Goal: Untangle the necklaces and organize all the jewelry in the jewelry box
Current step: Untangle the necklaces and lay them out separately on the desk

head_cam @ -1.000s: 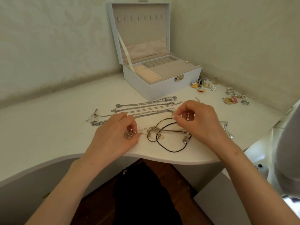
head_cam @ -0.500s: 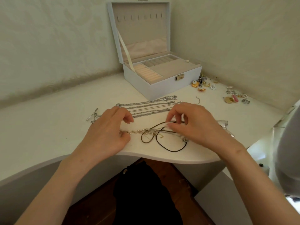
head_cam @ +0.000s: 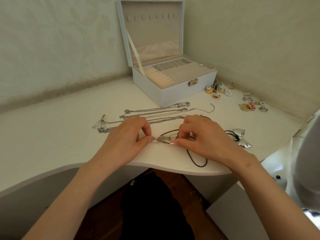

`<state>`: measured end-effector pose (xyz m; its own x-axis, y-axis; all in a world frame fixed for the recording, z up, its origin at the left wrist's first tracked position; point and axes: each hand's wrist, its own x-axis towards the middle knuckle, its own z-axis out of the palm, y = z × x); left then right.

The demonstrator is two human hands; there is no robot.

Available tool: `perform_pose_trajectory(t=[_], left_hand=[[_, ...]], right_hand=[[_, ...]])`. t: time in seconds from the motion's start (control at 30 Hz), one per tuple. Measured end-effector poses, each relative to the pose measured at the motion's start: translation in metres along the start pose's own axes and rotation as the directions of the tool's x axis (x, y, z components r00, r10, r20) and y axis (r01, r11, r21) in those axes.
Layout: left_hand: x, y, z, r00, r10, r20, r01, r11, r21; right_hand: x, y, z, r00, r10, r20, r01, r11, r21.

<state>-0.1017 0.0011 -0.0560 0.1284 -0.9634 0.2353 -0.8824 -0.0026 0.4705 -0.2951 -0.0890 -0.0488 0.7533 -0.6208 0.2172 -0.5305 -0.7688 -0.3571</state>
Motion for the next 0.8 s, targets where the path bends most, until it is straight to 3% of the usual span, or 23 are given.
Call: perform_pose_trajectory(t=[0.07, 0.2, 0.33, 0.5, 0.67, 0.8], left_hand=[[0.0, 0.005, -0.001, 0.999, -0.026, -0.02, 0.023, 0.993, -0.112], [0.003, 0.009, -0.002, 0.999, -0.046, -0.024, 0.035, 0.939, -0.343], [0.004, 0.007, 0.003, 0.997, -0.073, -0.038, 0.048, 0.89, -0.454], [0.004, 0.007, 0.009, 0.994, -0.102, -0.044, 0.058, 0.819, -0.571], [0.004, 0.008, 0.011, 0.993, -0.12, 0.018, 0.1, 0.728, -0.679], [0.006, 0.011, 0.009, 0.989, -0.132, 0.066, 0.134, 0.612, -0.78]], right_hand=[[0.002, -0.002, -0.001, 1.0, 0.014, -0.022, -0.014, 1.0, 0.01], [0.009, -0.017, 0.002, 0.998, 0.019, -0.067, -0.002, 0.971, 0.241], [0.019, -0.023, 0.015, 0.999, 0.01, 0.043, -0.016, 0.989, 0.148], [0.022, -0.018, 0.017, 0.999, 0.048, 0.012, -0.05, 0.982, 0.18], [0.019, -0.015, 0.007, 0.988, 0.152, -0.009, -0.133, 0.895, 0.426], [0.022, -0.014, 0.006, 0.982, 0.188, 0.012, -0.149, 0.734, 0.663]])
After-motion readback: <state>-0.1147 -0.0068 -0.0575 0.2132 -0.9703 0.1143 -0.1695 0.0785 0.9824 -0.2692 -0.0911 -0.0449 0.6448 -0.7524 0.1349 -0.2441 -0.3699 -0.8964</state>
